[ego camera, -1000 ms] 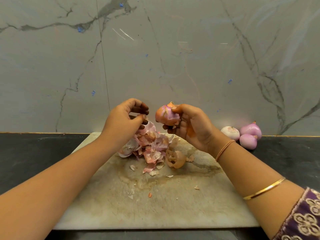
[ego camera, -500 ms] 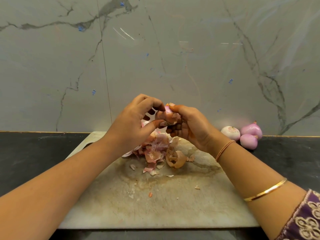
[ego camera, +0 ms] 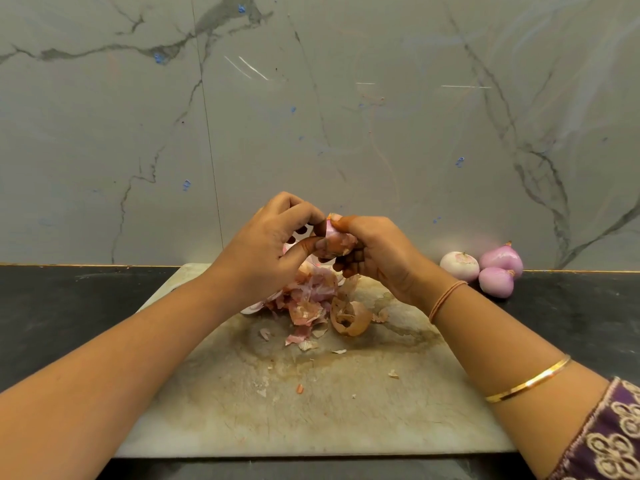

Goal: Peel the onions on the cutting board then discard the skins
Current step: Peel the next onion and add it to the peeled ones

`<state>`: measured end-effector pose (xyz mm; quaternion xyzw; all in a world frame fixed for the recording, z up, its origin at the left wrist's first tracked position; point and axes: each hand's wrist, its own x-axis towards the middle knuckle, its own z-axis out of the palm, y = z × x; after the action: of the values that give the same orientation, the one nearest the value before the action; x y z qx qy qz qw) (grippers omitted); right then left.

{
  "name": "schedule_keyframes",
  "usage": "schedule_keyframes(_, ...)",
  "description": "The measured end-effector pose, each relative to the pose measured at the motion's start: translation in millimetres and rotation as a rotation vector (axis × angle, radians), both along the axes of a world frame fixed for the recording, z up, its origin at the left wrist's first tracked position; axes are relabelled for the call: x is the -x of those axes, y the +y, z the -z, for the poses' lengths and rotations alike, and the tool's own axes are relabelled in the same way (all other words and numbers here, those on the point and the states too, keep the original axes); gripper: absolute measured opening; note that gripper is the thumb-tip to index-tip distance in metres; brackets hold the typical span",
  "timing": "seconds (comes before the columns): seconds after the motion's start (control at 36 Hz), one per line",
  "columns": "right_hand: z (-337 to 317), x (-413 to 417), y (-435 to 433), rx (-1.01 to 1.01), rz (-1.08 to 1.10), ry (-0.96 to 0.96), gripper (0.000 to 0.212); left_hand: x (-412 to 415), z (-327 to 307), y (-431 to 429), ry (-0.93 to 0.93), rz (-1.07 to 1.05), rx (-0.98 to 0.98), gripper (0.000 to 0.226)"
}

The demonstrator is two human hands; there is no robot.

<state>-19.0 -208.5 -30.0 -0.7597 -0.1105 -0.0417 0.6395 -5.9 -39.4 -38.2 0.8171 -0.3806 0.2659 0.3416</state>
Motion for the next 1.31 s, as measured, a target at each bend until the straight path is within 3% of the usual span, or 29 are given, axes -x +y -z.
schedule_keyframes(0.11,-0.1,-1.1,-0.3,-0.033,0.012,0.023,0.036,-0.8,0.7,0.4,-0.030,-0.041,-0.042,0.012)
schedule_keyframes(0.28,-5.2,-1.8,-5.2,-0.289,0.017,0.132,0.040,-0.1,2.1,0.8,0.005,-0.078,-0.121,0.011)
schedule_keyframes(0.42,-6.4,0.9,-5.3,-0.384,-0.016,0.169,0.039,-1.3,0.7,1.8,-0.002,-0.099,-0.116,0.016)
schedule_keyframes(0.5,-5.3,0.1,-3.0,-0.376,-0.033,0.164,0.040,-1.0,-0.3,1.2,-0.052,-0.080,-0.021,0.022)
schedule_keyframes(0.58,-4.1,-0.4,-2.3,-0.357,-0.036,0.142,0.037,0.9,-1.0,0.3,-0.090,-0.049,0.052,0.011)
schedule_keyframes(0.64,-3.7,-0.4,-2.0,-0.352,-0.064,0.134,0.033,1.1,-0.5,0.5,-0.095,-0.031,0.063,0.021)
schedule_keyframes(0.86,-3.5,2.2,0.5,-0.308,-0.112,0.113,0.026,-1.1,2.0,0.9,-0.132,-0.012,0.048,0.027)
schedule_keyframes(1.31,-4.2,3.2,0.6,-0.270,-0.134,0.114,0.032,-1.9,1.2,3.7,-0.233,-0.018,-0.065,0.025)
